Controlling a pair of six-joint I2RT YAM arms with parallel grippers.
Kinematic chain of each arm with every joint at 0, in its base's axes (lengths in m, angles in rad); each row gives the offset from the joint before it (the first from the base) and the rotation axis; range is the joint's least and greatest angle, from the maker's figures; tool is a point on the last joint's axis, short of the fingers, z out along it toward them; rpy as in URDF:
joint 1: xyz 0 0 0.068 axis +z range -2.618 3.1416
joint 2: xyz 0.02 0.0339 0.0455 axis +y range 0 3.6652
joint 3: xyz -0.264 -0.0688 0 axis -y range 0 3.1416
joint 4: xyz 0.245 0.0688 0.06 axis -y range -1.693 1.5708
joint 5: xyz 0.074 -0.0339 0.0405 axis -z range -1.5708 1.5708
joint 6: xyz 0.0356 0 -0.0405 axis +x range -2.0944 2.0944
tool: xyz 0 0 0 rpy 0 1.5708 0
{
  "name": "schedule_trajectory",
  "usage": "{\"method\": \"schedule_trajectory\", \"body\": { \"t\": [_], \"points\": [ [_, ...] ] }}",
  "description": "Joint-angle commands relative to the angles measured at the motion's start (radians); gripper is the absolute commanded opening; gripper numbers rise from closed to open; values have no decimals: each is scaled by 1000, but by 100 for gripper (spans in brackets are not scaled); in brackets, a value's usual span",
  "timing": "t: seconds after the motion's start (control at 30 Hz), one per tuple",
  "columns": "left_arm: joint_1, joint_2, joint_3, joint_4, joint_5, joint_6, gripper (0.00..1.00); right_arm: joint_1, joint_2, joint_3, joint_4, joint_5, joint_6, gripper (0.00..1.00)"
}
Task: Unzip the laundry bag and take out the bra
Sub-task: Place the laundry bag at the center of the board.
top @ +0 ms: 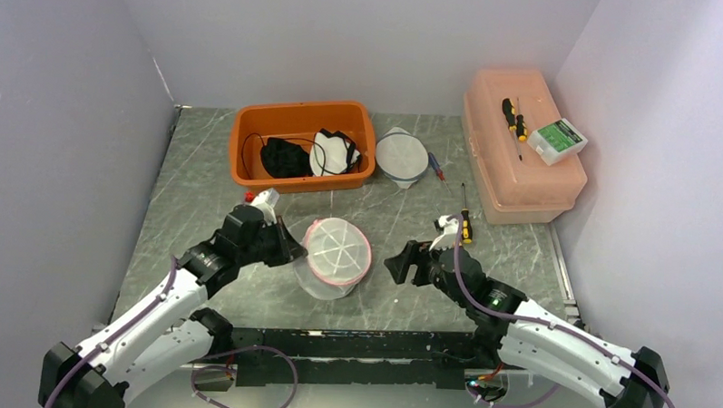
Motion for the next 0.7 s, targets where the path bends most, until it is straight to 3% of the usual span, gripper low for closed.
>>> {"method": "schedule_trajectory", "body": {
  "t": [0.0,0.13,0.3,0.33,0.37,0.4,0.47,0.67],
  "points": [
    [0,-37,27,-197,-113,8,3,2,36,24,115,-64,-20,83],
    [0,-60,28,-303,-160,-21,3,2,91,24,146,-129,-5,84],
    [-1,-123,21,-310,-150,-57,4,1,158,15,245,-237,23,84],
    [-1,-133,30,-314,-151,-58,9,0,171,18,263,-262,26,84],
    [-1,-142,41,-321,-152,-57,23,1,184,21,277,-292,31,84],
    [-1,-150,56,-331,-152,-53,47,1,194,26,288,-314,33,84],
    [-1,-161,98,-363,-156,-41,67,0,206,35,295,-341,39,84],
    [-2,-144,247,-395,-202,50,85,-2,237,54,308,-428,57,84]
  ]
}}
